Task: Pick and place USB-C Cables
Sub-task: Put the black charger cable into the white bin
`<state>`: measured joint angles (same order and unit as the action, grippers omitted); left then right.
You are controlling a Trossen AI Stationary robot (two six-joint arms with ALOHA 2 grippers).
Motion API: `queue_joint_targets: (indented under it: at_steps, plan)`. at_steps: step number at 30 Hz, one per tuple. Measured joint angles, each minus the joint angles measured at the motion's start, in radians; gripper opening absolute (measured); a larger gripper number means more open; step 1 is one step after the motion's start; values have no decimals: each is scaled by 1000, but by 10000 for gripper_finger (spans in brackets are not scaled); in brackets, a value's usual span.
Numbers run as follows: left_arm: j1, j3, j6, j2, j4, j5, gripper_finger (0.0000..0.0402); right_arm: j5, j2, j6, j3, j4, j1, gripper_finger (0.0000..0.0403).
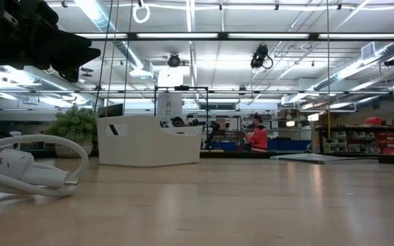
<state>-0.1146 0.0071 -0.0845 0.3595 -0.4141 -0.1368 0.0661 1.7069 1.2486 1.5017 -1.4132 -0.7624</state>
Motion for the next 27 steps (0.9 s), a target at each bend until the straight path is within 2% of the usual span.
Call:
queue_joint_targets:
  at_steps: [11,21,27]
  plan:
    - [0,0,0,0,0,0,156,-76,0,-57,151,-158,34,51]
    - [0,0,0,0,0,0,156,-92,0,-140,164,-158,74,51]
    - [0,0,0,0,0,0,156,-130,0,-272,164,-158,134,52]
